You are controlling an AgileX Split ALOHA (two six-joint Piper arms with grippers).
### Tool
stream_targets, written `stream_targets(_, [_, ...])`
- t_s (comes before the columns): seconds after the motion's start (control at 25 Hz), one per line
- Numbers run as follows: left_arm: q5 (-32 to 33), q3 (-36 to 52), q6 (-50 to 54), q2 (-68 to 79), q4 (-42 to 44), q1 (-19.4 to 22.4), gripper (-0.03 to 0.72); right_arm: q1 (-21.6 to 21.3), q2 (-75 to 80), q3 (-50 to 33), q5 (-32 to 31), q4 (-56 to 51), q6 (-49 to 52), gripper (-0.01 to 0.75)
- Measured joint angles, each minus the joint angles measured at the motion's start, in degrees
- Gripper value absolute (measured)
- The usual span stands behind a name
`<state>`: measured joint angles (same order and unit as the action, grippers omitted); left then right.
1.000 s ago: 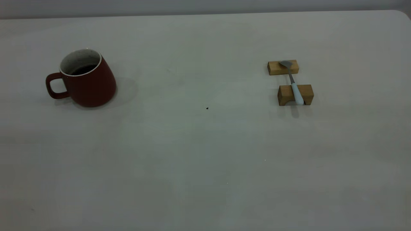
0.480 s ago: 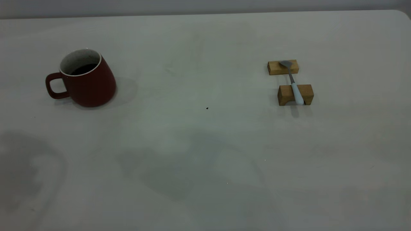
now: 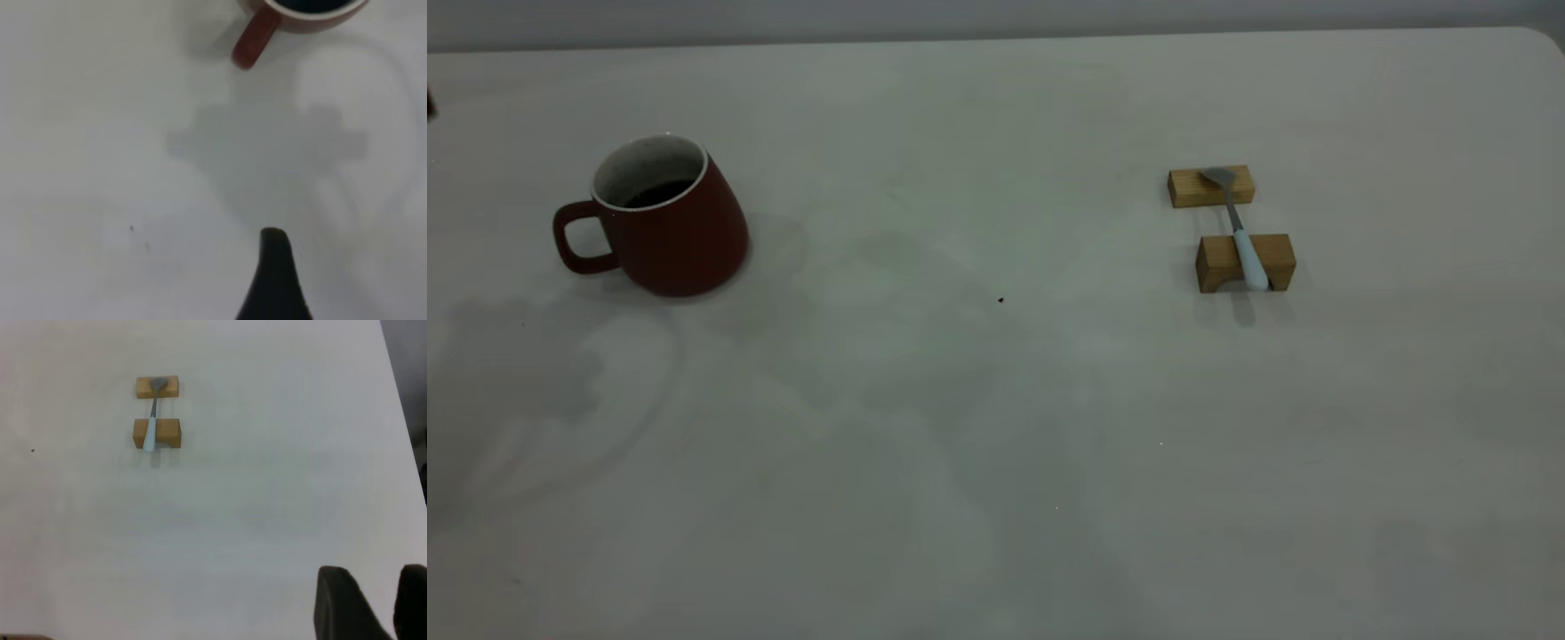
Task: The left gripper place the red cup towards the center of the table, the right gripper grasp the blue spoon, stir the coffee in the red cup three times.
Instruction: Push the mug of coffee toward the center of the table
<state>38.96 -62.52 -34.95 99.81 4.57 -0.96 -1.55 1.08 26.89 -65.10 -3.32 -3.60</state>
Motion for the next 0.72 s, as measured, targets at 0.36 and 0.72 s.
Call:
stream_targets(0.36, [-1.95,-9.21,-10.26,15.82,0.25,0.0,0.638,0.0,0.0,0.0,0.0,0.0,0.0,0.237])
stream_targets(0.72, [-8.42,-12.91,-16.59,24.77,1.47,0.0,0.611,0.0,0.0,0.0,0.0,0.0,0.0,0.237])
